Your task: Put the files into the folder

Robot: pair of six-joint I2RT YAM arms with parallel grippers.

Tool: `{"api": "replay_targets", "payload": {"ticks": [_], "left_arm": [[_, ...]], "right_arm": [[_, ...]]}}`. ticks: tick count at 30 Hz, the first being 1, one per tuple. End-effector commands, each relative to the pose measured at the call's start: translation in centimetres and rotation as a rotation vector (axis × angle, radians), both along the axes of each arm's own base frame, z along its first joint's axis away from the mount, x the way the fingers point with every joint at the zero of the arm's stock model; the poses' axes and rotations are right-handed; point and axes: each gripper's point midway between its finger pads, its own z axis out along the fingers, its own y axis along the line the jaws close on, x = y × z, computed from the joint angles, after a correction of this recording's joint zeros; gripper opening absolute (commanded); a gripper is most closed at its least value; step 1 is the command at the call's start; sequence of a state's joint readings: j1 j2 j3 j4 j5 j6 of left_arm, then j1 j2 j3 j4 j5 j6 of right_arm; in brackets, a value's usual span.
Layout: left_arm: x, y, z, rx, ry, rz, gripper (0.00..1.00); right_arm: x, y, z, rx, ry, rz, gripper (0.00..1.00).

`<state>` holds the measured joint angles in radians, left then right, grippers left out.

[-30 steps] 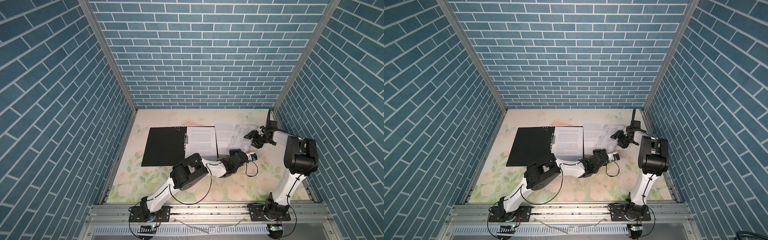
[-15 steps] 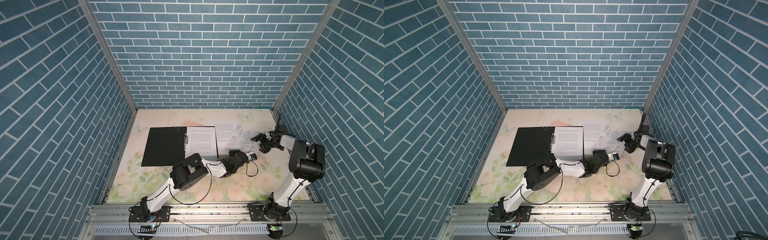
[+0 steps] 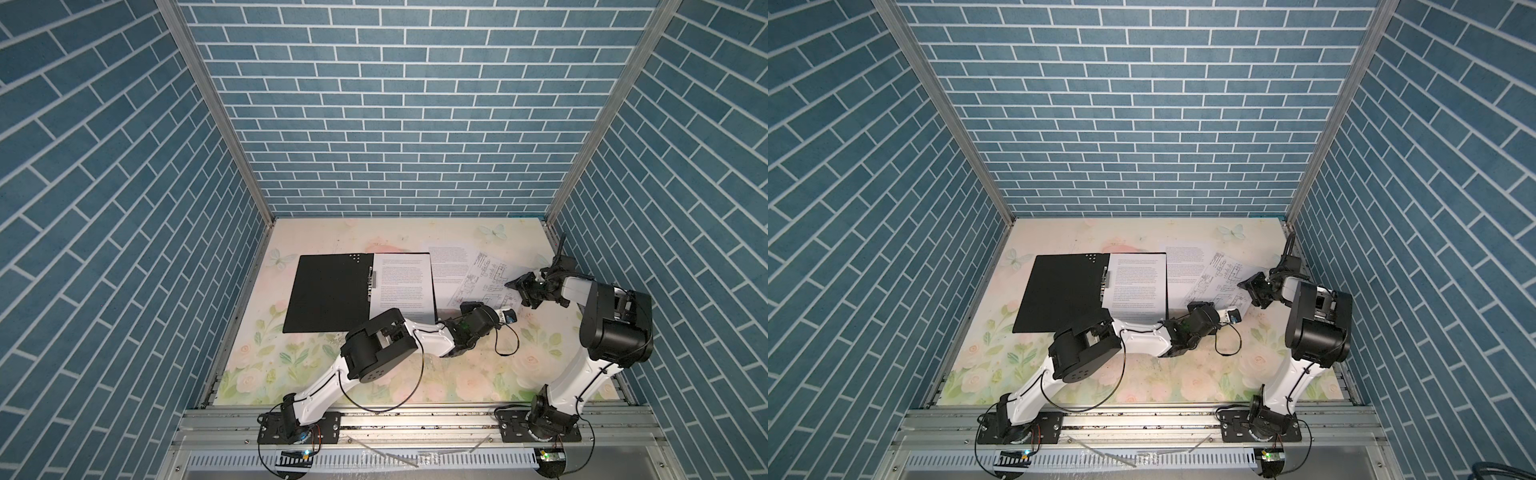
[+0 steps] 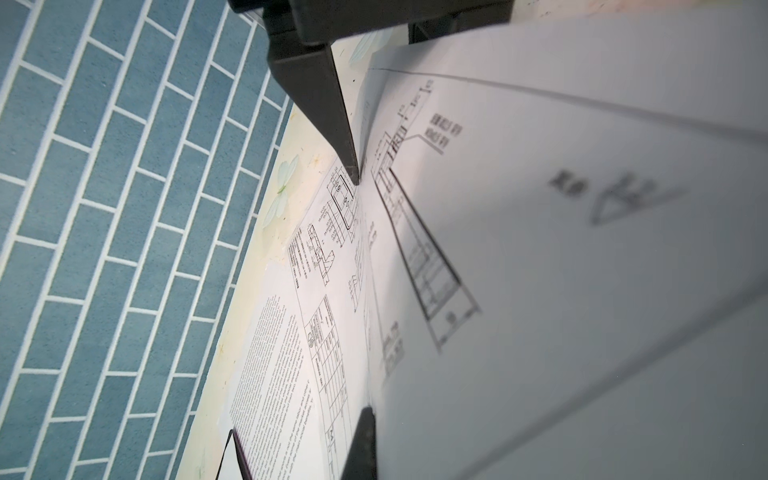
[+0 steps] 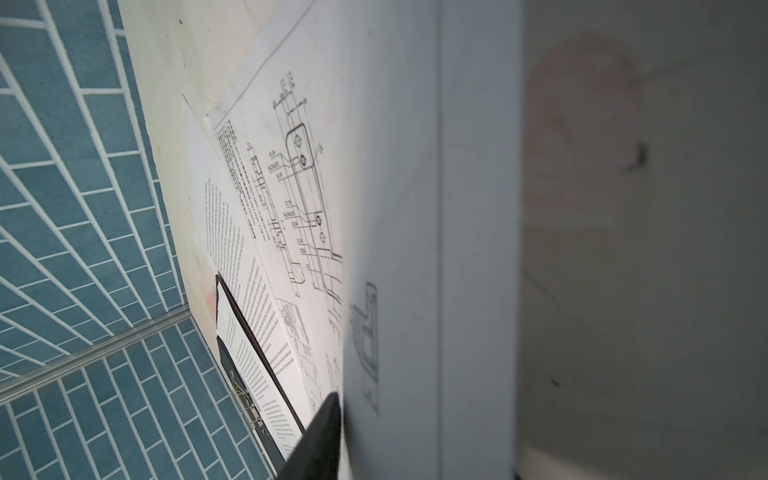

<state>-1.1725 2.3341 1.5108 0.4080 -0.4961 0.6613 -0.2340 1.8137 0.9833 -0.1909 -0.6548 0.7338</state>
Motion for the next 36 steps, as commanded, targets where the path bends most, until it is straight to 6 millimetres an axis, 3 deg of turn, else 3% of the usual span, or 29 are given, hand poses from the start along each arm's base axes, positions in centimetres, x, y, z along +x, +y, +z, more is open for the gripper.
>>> {"api": "replay_targets", "payload": {"ticks": [1,14,23,25,28,33,36], "left_arm": [[-0.5,-0.4,1.6,-0.025,0.001,-0.009,0.06],[-0.5,-0.4,0.9,0.011,0.014,0.0,0.07],[-1.7,-1.4,1.6,0.001,0.01,-0.034,0.12],[-1.9,-1.5,1.9,-0.001,0.004,-0.032,0.15],[-2.1,-1.5,2.6,-0.01,0.002,-0.026,0.3],[-2.7,-1.3,3.8,-0.024,-0.011,-0.023,0.81],[-2.8,-0.8,4.9,-0.056,-0.022,0.008,0.96]], "right_arm": [[0.1,0.1,1.6,0.018,-0.04,-0.017,0.36],[-0.7,-0.6,2.7,0.033,-0.032,-0.05,0.3],[-0.7,-0.3,2.9,0.055,-0.044,-0.04,0.01],[-0.7,-0.3,3.0,0.055,-0.049,-0.038,0.0],[-0.7,-0.3,3.3,0.045,-0.054,-0.035,0.0],[-0.9,-1.0,3.9,-0.022,-0.054,-0.026,0.0],[-0.8,-1.3,4.3,-0.041,-0.059,-0.026,0.0]]}}
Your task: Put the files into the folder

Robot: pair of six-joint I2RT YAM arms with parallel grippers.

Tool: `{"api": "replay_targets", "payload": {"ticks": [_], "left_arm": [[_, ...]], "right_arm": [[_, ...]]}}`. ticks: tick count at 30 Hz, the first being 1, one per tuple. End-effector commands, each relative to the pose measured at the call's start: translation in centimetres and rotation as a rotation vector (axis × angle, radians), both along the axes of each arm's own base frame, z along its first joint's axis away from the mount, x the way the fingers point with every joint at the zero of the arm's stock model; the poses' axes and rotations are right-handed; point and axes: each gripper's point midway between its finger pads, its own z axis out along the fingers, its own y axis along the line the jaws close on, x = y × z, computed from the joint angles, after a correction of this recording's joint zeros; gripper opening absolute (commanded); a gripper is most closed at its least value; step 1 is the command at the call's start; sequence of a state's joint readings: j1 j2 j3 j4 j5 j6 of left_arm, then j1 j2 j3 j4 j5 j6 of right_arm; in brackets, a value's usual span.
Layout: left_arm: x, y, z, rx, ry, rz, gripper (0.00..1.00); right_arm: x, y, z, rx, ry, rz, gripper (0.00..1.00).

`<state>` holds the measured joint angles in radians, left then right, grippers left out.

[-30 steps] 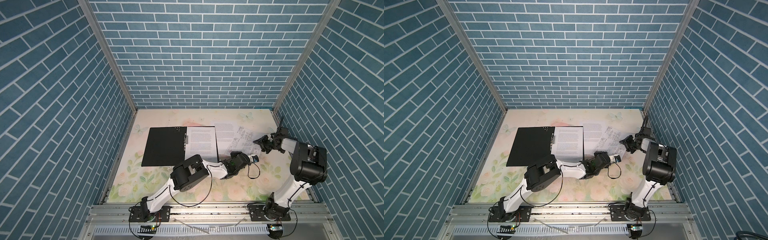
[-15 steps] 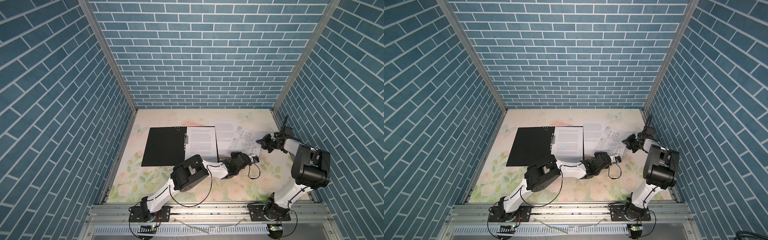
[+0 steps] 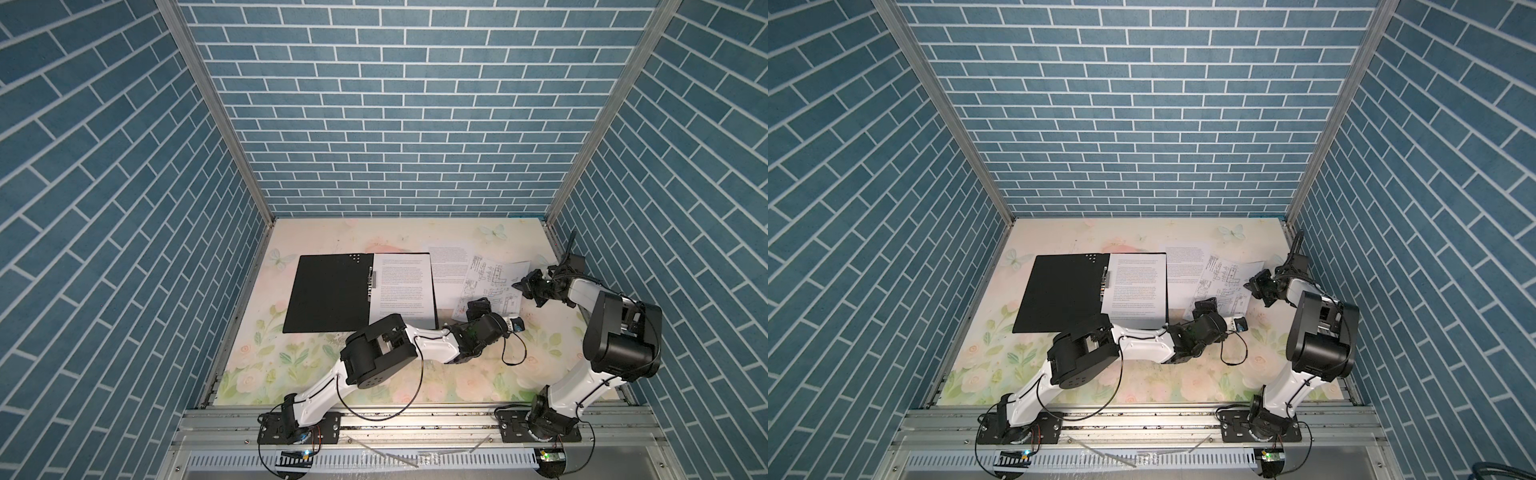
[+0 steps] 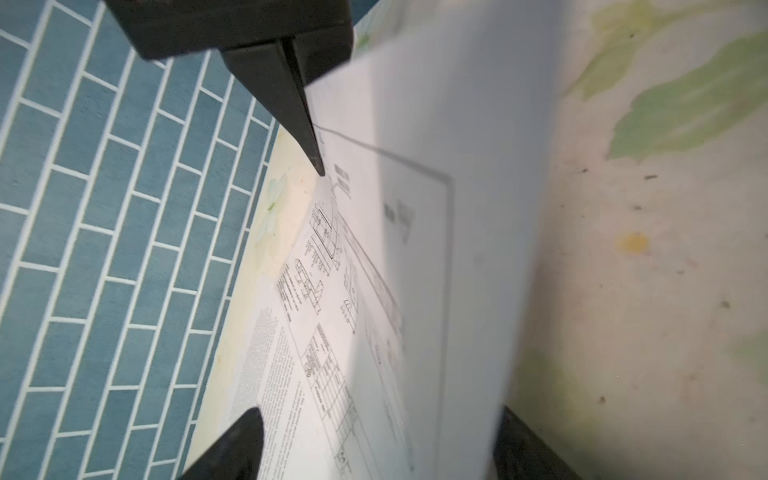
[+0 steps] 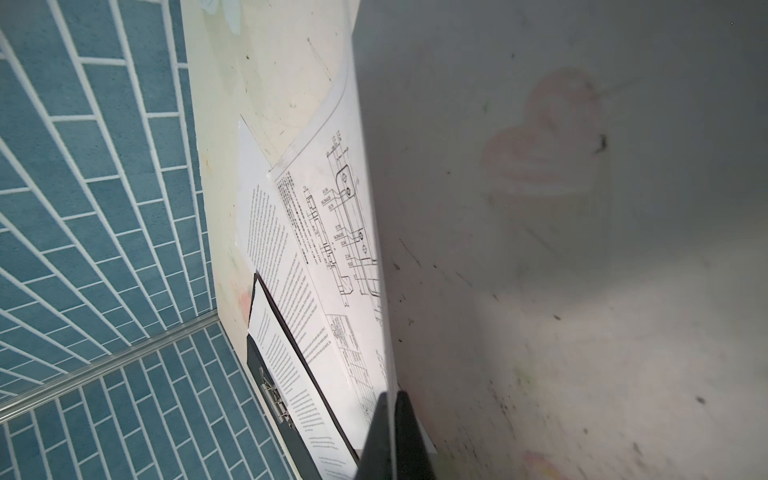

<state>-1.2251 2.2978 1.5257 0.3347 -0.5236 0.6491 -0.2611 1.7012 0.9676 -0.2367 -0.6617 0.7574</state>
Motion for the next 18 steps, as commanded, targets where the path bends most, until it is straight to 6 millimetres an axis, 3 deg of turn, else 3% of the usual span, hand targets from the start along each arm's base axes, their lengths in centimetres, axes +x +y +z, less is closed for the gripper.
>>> {"api": "replay_targets", "payload": {"ticks": [1,9,18], "left_arm": [[-0.3,0.4,3.9,-0.082,-0.024,0.041,0.99],[-1.1,2.4,6.4,-0.149,0.011,0.096,1.0],[-1.9,6.7,9.5,-0.303,0.094,0.166,1.0]], "right_arm": [[-0.1,-0.5,1.1,-0.052,-0.019,0.012,0.0],[0.7,-1.1,3.8,-0.086,-0.071,-0.009,0.0],[2.8,-0.9,7.9,-0.144,-0.136,-0.005,0.0]]}}
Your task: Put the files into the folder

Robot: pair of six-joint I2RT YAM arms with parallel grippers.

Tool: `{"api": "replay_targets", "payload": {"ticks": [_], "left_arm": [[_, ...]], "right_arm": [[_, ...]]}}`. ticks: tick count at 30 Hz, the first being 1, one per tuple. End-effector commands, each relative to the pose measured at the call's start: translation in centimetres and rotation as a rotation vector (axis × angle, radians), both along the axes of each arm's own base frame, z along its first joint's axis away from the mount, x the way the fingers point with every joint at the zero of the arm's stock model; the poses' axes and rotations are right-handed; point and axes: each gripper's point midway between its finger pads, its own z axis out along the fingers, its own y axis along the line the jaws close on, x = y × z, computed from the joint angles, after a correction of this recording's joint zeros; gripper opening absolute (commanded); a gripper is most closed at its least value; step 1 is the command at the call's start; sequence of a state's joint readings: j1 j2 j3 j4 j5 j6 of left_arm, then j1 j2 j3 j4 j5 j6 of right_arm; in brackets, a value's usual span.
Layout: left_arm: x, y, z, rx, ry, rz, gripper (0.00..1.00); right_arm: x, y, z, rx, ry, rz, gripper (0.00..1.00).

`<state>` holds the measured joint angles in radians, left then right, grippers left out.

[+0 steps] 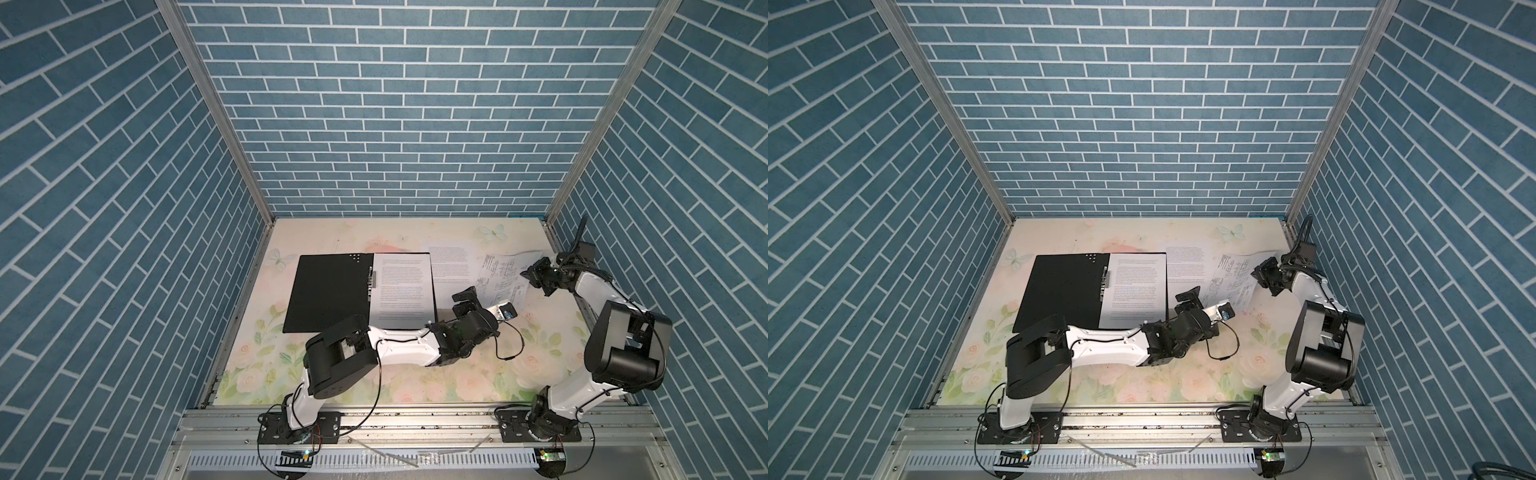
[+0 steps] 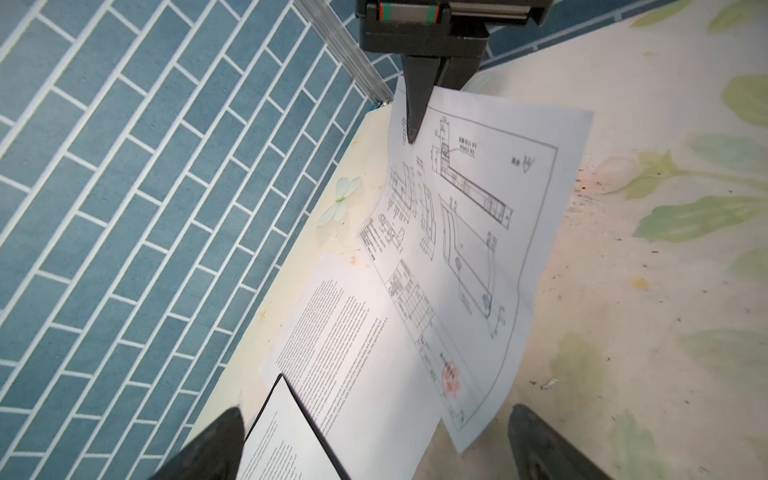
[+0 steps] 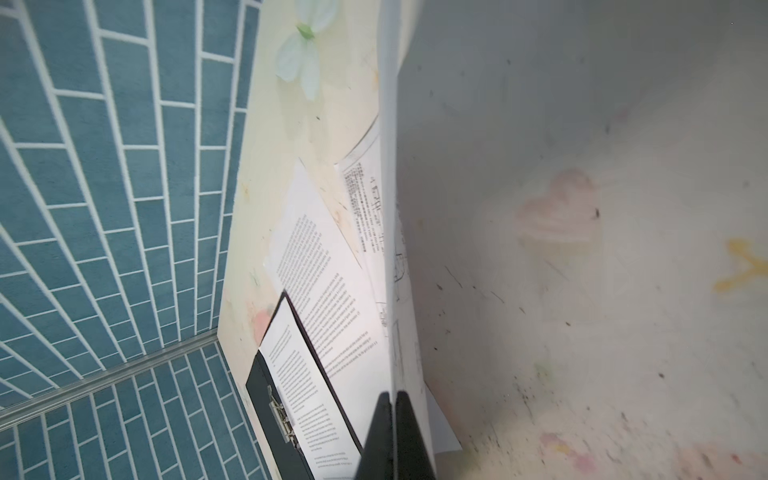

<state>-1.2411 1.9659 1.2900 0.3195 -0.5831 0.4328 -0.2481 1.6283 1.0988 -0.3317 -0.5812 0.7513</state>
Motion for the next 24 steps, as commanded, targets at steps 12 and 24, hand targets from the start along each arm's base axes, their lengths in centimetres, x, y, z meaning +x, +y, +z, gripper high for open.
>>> {"api": "replay_targets", "payload": {"ticks": [12,24], "left_arm": [[4.4,11.2,2.1,-0.31,0.207,0.306,1.0],[8.1,26.1,0.8,-0.527,0.338,0.694,1.0]], "right_arm": [[2.9,6.7,7.2,-0.127,-0.11,0.164,0.0],[4.8,24.4,14.4,-0.003,-0.256,0.505,0.0]]}}
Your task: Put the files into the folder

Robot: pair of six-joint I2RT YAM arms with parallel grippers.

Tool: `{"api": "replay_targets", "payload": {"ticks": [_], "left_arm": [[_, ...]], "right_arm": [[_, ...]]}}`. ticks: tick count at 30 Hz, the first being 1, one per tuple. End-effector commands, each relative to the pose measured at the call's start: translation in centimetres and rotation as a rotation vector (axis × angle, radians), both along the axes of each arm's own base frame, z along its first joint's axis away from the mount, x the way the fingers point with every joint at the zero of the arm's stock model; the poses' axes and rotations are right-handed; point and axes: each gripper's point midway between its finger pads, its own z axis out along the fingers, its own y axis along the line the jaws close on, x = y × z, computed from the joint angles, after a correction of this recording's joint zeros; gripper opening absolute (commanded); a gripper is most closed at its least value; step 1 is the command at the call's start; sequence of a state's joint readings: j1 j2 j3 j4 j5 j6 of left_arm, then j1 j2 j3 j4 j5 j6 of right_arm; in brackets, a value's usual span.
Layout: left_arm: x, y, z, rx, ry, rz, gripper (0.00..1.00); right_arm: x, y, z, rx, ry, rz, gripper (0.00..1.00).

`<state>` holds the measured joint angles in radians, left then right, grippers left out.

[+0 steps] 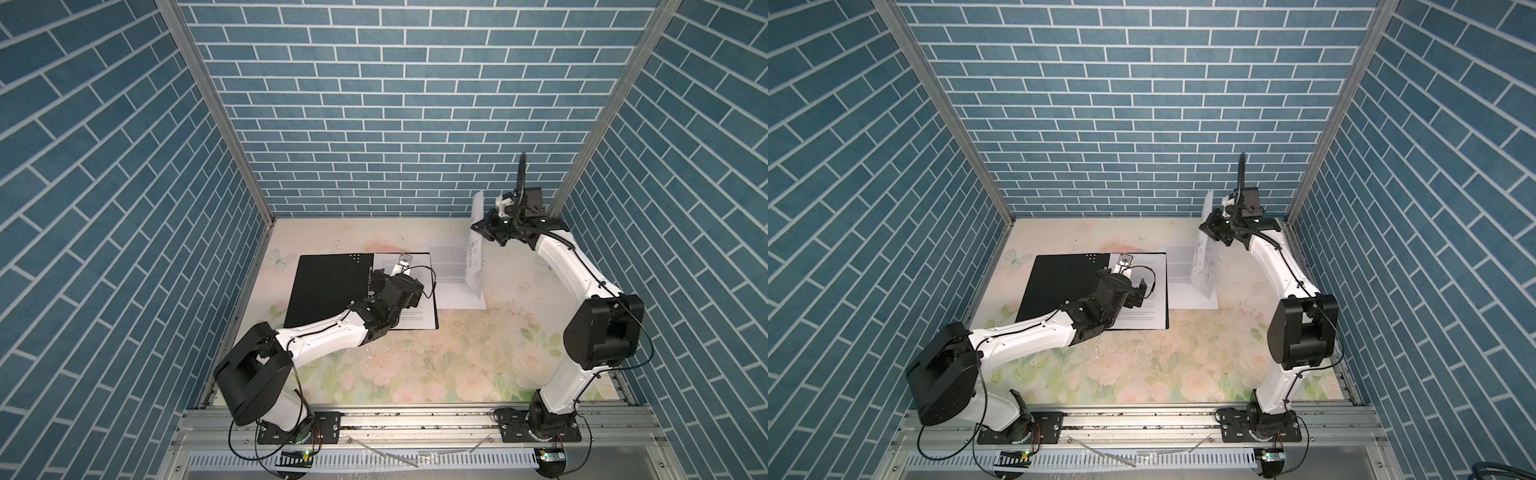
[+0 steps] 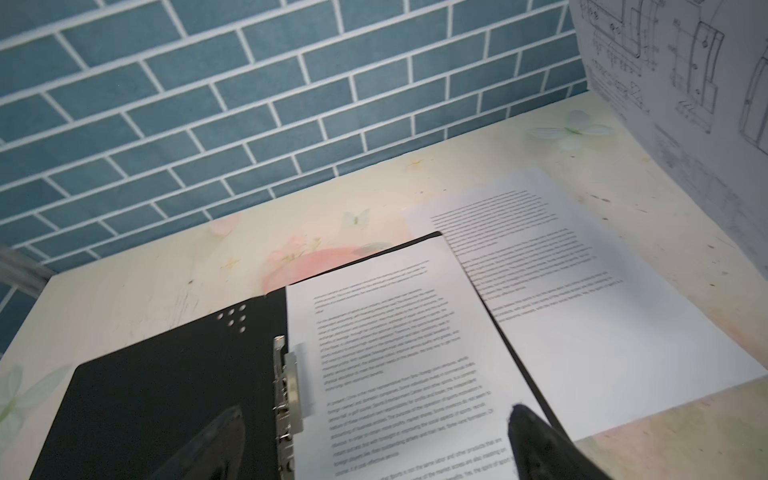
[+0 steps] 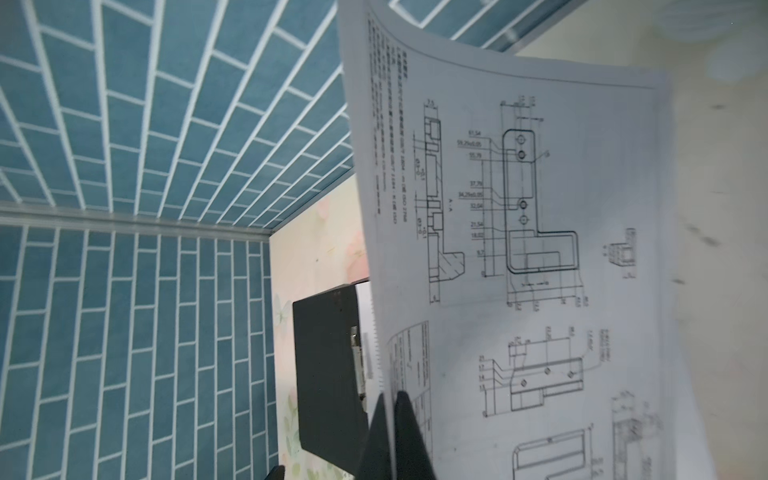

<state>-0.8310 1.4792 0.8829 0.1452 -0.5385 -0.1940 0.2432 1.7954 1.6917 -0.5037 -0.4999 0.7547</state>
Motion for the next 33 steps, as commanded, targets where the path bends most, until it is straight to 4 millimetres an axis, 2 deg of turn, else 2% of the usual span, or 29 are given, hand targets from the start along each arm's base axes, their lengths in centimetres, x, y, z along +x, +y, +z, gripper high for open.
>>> {"api": "replay_targets", "payload": {"ticks": [1,4,6,8,11,14,16,20,24,26,28,33], "left_arm": [[0.1,3.4,-1.4,-0.073,0.088,0.102,1.0],[0.6,6.1,-2.2,-0.112,0.136,0.173,1.0],[0.8,7.7,-2.6,-0.119,0.157,0.212,1.0],[0.7,9.0,-2.9,-0.124,0.17,0.246,1.0],[0.5,10.6,-3.5,-0.148,0.189,0.277,1.0],[0.2,11.8,-4.2,-0.179,0.208,0.304,1.0],[0.1,12.3,-4.7,-0.195,0.224,0.313,1.0],[-0.3,12.4,-5.8,-0.212,0.267,0.306,1.0],[-0.6,12.0,-6.7,-0.224,0.305,0.286,1.0],[-0.8,11.4,-7.2,-0.235,0.333,0.259,1.0],[-1.1,10.9,-7.7,-0.245,0.361,0.237,1.0],[-2.5,10.0,-9.7,-0.298,0.454,0.211,1.0]], "right_arm": [[-0.8,5.6,1.9,0.065,0.002,0.122,0.0],[-1.8,10.2,4.2,0.128,-0.023,0.235,0.0],[-2.6,12.1,6.3,0.165,-0.054,0.286,0.0],[-3.2,12.6,8.5,0.207,-0.098,0.3,0.0],[-3.8,11.3,9.3,0.214,-0.135,0.27,0.0],[-4.1,9.0,6.1,0.173,-0.1,0.202,0.0],[-4.2,7.5,2.6,0.153,-0.053,0.146,0.0],[-5.3,5.2,-5.7,0.075,0.03,0.063,0.0],[-6.4,4.1,-12.5,0.01,0.109,0.025,0.0],[-7.0,4.7,-14.9,0.021,0.133,0.035,0.0],[-7.3,5.4,-16.4,0.018,0.152,0.054,0.0],[-7.5,6.1,-18.8,-0.014,0.173,0.066,0.0]]}}
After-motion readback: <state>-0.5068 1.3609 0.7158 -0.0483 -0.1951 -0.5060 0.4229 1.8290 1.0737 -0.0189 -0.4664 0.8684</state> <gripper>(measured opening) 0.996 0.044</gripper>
